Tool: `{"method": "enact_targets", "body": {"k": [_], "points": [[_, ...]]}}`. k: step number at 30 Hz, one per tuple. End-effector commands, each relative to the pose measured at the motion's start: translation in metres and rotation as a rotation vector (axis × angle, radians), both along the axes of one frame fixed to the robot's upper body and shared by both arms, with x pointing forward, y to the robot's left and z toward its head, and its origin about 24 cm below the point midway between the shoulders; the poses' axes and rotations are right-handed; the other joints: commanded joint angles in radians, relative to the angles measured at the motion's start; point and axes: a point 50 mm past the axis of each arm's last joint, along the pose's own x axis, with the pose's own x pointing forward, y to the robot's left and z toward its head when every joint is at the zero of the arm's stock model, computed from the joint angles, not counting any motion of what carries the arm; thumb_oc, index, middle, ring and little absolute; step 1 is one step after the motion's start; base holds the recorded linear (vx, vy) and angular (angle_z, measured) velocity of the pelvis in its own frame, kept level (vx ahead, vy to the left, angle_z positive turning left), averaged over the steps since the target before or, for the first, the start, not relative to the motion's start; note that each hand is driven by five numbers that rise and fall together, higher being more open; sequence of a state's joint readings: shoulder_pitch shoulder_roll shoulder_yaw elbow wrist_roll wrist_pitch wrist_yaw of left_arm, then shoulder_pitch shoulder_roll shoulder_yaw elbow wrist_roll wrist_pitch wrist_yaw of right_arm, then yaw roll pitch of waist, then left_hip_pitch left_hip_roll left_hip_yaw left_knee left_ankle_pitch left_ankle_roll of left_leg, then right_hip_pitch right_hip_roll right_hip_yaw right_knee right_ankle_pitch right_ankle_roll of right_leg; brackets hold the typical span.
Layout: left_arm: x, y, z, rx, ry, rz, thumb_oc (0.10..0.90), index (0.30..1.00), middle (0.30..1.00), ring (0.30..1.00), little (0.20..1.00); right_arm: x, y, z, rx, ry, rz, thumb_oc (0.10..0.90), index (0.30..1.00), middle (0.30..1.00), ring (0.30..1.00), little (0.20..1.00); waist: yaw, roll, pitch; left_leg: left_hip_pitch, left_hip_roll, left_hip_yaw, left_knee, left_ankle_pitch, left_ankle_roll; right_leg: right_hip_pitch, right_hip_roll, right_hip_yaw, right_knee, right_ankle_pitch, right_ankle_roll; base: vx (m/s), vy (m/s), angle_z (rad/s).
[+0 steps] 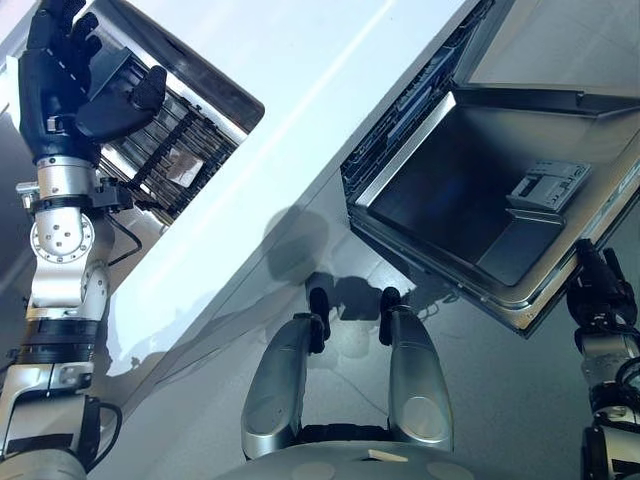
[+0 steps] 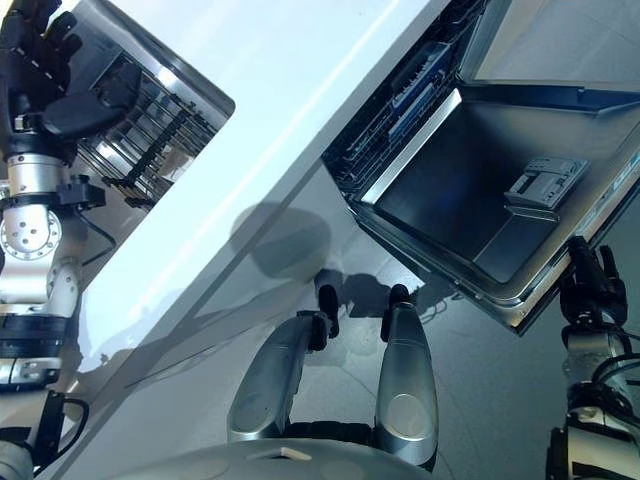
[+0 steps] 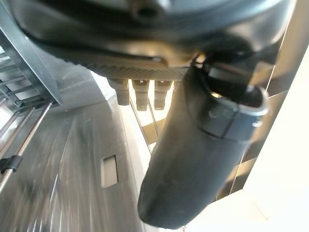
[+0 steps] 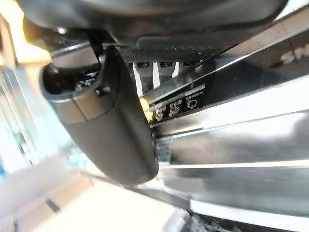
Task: Pick up plates and place into dishwasher.
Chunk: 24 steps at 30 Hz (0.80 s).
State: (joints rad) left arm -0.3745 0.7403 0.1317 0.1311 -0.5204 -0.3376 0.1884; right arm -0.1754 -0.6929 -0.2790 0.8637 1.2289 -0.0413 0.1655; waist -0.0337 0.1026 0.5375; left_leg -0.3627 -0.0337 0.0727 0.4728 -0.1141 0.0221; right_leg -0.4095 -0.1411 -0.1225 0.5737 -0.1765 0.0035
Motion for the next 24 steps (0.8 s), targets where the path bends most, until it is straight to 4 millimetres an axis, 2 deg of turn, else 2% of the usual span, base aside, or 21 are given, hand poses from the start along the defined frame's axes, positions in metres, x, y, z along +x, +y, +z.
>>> {"method": "enact_targets", "body": {"k": [1, 3, 9, 13, 19, 24], "points": [[-0.024, 0.005, 0.024, 0.047, -0.189, 0.008, 0.800, 0.900, 0.900, 0.900, 0.900, 0.072, 0.092, 0.054, -0.071, -0.394, 0.635, 0.800, 0.900, 0.900, 0.900, 0.900, 0.042, -0.033, -0.018, 0.020, -0.064, -0.010, -0.015, -0.056, 0.042, 0.022, 0.057, -0.059, 0.027, -0.049, -0.035, 0.01, -0.006, -0.09], [-0.025, 0.005, 0.022, 0.054, -0.189, 0.011, 0.800, 0.900, 0.900, 0.900, 0.900, 0.082, 0.122, 0.082, -0.098, -0.528, 0.769, 0.800, 0.900, 0.900, 0.900, 0.900, 0.044, -0.043, -0.018, 0.027, -0.059, -0.012, -0.025, -0.052, 0.046, 0.028, 0.060, -0.057, 0.013, -0.040, -0.029, 0.01, 0.003, -0.13], [-0.025, 0.000, 0.009, 0.042, -0.179, 0.009, 0.800, 0.900, 0.900, 0.900, 0.900, 0.089, 0.198, 0.142, -0.183, -0.807, 1.040, 0.800, 0.900, 0.900, 0.900, 0.900, 0.050, -0.051, -0.018, 0.067, -0.061, -0.020, -0.061, -0.040, 0.052, 0.069, 0.069, -0.044, -0.044, -0.018, -0.014, 0.02, 0.063, -0.10], [-0.022, -0.003, 0.004, 0.019, -0.164, 0.004, 0.800, 0.900, 0.900, 0.900, 0.900, 0.086, 0.236, 0.168, -0.234, -0.901, 1.135, 0.800, 0.900, 0.900, 0.900, 0.900, 0.057, -0.051, -0.034, 0.106, -0.065, -0.020, -0.100, -0.032, 0.053, 0.114, 0.072, -0.041, -0.118, 0.008, -0.004, 0.03, 0.095, -0.21], [-0.022, -0.002, -0.003, 0.019, -0.137, 0.011, 0.800, 0.900, 0.900, 0.900, 0.900, 0.081, 0.254, 0.172, -0.245, -0.918, 1.156, 0.800, 0.900, 0.900, 0.900, 0.900, 0.068, -0.060, -0.055, 0.138, -0.065, -0.019, -0.130, -0.021, 0.054, 0.160, 0.074, -0.044, -0.185, 0.036, 0.001, 0.03, 0.058, -0.06], [-0.025, 0.000, -0.013, 0.016, -0.112, 0.005, 0.800, 0.900, 0.900, 0.900, 0.900, 0.079, 0.256, 0.162, -0.239, -0.876, 1.126, 0.800, 0.900, 0.900, 0.900, 0.900, 0.076, -0.071, -0.077, 0.182, -0.068, -0.028, -0.171, -0.014, 0.054, 0.212, 0.078, -0.043, -0.251, 0.056, 0.008, 0.06, 0.044, 0.03]]}}
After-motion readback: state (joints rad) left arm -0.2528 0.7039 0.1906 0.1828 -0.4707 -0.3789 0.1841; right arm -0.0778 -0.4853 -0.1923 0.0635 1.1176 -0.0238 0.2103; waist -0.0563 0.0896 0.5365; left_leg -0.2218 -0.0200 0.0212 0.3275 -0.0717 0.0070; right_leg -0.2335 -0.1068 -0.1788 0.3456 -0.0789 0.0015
